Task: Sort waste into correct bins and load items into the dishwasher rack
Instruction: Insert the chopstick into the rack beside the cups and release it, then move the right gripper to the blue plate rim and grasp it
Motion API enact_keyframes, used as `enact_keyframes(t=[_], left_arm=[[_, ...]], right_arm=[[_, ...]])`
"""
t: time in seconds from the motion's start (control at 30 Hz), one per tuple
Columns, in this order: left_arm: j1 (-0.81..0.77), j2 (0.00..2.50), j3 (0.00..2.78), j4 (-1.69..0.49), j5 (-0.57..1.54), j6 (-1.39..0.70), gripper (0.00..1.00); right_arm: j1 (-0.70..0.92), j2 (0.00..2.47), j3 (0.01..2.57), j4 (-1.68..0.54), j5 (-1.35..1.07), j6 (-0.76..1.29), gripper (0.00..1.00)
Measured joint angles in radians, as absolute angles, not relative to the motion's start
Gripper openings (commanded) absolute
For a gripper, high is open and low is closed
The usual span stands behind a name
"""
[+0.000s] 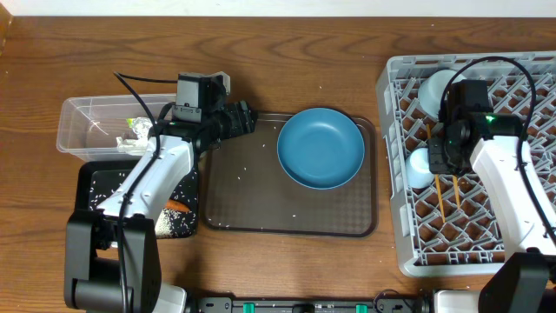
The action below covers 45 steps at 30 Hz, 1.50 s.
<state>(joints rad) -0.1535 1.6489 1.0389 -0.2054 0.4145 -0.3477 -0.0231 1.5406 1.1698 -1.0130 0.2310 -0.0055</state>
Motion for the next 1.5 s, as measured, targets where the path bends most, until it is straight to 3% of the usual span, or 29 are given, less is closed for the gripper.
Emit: enact_keyframes(t=[0.33,0.47,0.57,0.87,1.2,1.5], left_arm=[[-0.154,1.649,1.039,-0.205,0.414,-0.348,0.7],[-0.154,1.649,1.039,-0.205,0.414,-0.348,0.7],[-0.154,1.649,1.039,-0.205,0.415,-0.348,0.69],[-0.154,1.649,1.039,-0.205,0.415,-0.348,0.7],[-0.154,1.649,1.039,-0.205,0.414,-0.348,0.69],[-0.154,1.649,1.039,-0.205,0.414,-0.348,0.69]], right_arm=[[-0.023,1.542,1.17,-1.011,0.146,-0.072,0.03],[-0.023,1.542,1.17,-1.007,0.135,-0.081,0.34],[-0.029,1.541,1.171,-1.006,0.162,-0.094,0.41],[-0.028,1.54,1.171,-1.005,0.177,-0.097,0.43],[-0.028,1.54,1.187,-1.01,0.145,-0.097,0.36],[-0.008,1.491,1.308,-1.007,-0.135,-0.047,0.33]])
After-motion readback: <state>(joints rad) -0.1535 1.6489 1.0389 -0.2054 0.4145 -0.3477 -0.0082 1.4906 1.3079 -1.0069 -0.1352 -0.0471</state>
